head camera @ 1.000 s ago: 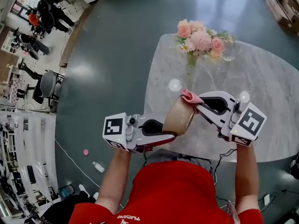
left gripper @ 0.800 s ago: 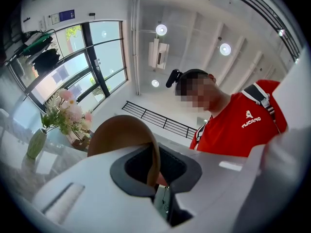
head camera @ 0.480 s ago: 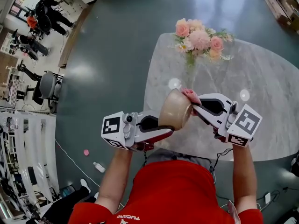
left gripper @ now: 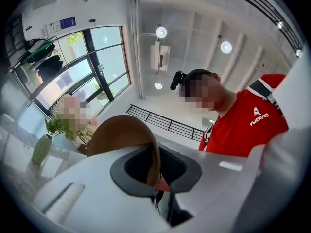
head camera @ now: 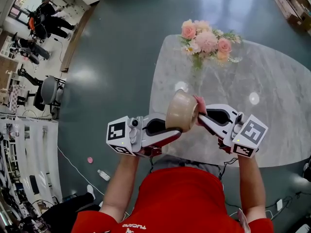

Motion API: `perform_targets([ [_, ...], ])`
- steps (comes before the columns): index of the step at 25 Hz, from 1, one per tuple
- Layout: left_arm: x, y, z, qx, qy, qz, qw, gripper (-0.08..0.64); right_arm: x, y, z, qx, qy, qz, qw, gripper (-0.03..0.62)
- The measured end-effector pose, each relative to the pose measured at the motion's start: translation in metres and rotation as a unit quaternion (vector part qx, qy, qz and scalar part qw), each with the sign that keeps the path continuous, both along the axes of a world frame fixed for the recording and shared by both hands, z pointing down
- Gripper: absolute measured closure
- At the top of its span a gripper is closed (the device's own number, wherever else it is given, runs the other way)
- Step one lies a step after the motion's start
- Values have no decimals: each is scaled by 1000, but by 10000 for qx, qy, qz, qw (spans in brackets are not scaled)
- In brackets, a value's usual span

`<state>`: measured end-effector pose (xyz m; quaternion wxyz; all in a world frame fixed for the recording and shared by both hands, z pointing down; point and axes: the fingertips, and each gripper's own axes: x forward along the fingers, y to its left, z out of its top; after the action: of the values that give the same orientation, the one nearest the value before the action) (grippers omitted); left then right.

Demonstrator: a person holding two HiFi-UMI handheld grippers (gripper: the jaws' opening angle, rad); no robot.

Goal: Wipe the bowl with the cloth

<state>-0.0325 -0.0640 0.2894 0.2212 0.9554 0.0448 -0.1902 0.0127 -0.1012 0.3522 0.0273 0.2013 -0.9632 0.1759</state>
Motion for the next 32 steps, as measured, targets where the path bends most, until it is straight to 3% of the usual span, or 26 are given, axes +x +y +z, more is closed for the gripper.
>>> perform_targets([
  [6,3,-7,3,-69,-40,-236,9997,537,-23,35,8,-178,6,-578,9982,568],
  [12,9,-3,0,-66,-30,-228,9997,537,-5,18,10,-227,50,38,9997,568],
  [18,11,-11,7,-183,-95,-556,9982,537,-29,52,-2,-110,21,-682,9976,568],
  [24,9,-13,4,-152,-122,-714,9973,537,-18,41,-1,-69,141,-358,9992,568],
  [29,16,-12,14,-159,-351,-819,9959,537,-26,55,-7,-8,113,-762,9970,568],
  [32,14,-15,17,-205,-399,-927,9947,538,-22,53,-17,143,50,-762,9970,568],
])
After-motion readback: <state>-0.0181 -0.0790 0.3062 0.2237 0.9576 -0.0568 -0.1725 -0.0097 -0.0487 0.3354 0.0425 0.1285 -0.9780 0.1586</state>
